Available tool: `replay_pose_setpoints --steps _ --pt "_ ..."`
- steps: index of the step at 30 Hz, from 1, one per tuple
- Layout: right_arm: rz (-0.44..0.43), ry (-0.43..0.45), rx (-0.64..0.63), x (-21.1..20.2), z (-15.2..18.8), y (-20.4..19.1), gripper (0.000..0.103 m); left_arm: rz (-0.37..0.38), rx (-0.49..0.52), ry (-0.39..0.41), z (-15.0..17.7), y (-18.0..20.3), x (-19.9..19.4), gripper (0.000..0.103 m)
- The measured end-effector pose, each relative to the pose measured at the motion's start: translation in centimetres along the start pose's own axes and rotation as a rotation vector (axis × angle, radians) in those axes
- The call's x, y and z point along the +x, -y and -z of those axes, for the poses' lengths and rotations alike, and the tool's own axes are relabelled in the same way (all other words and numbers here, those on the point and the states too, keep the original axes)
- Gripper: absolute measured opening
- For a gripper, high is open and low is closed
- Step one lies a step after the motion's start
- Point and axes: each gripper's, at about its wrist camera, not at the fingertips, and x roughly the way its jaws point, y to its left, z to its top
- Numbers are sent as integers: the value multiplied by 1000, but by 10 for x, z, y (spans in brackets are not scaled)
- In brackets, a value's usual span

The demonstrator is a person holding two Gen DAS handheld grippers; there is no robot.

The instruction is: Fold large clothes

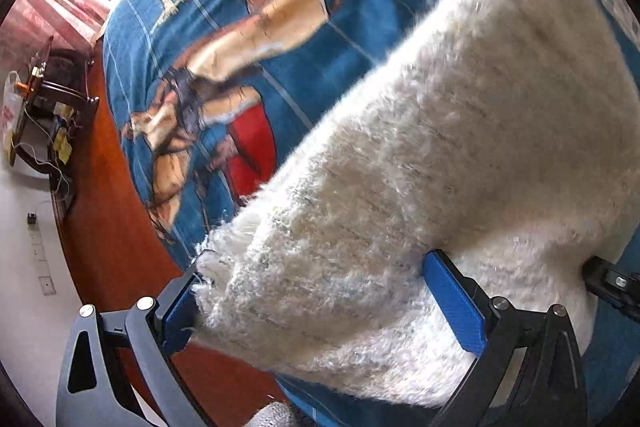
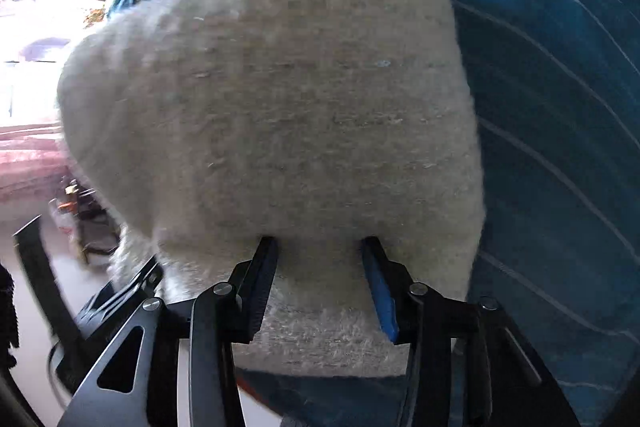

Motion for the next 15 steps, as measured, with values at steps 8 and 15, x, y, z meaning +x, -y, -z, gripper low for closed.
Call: replay_pose_setpoints --steps 8,15 --pt "-255 111 -25 -19 -22 74 87 95 -4 71 -28 -10 -29 103" --pt "-689 -10 12 41 -37 97 85 152 13 84 -48 16 -28 103"
